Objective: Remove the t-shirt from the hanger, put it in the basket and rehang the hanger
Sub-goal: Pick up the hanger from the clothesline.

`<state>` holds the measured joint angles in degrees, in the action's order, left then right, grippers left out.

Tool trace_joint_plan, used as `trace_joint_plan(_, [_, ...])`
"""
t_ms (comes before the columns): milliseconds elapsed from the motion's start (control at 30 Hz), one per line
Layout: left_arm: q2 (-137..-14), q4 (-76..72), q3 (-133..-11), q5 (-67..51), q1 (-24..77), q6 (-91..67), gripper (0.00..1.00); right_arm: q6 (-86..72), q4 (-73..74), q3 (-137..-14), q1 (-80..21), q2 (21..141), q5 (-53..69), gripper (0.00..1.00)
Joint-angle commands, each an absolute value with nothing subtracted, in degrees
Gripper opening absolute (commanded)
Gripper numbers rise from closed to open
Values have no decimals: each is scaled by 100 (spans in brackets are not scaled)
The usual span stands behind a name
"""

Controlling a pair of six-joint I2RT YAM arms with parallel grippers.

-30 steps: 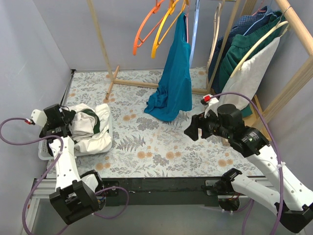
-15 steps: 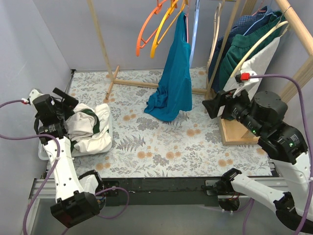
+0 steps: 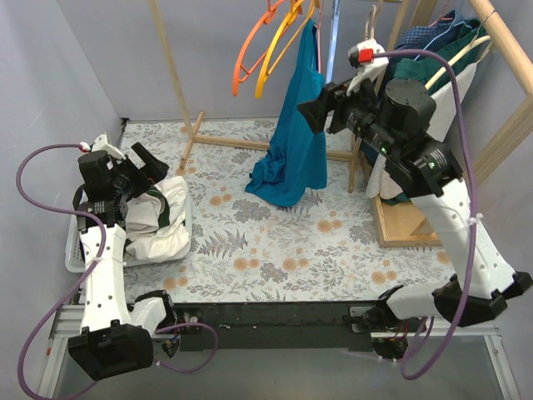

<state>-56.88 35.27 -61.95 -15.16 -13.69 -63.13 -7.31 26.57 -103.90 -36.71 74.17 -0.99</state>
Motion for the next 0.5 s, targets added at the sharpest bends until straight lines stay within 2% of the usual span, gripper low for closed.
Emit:
trace_joint_plan(0, [-5546,3358,-6302,-1951,-1318,-6152,98,-843,1714,-11424,-3656,8049,-130,67])
trace_joint_plan(267, [-5414,3296,-6267,-2048,-1257,-6100,98,-1081,1801,-12488,-3490,9227,-694,67])
trace_joint_plan(467, [-5353,3243,-6214,-2074,-1090,-6108,98,-1459,1811,-12463,-3261,9492,-851,66])
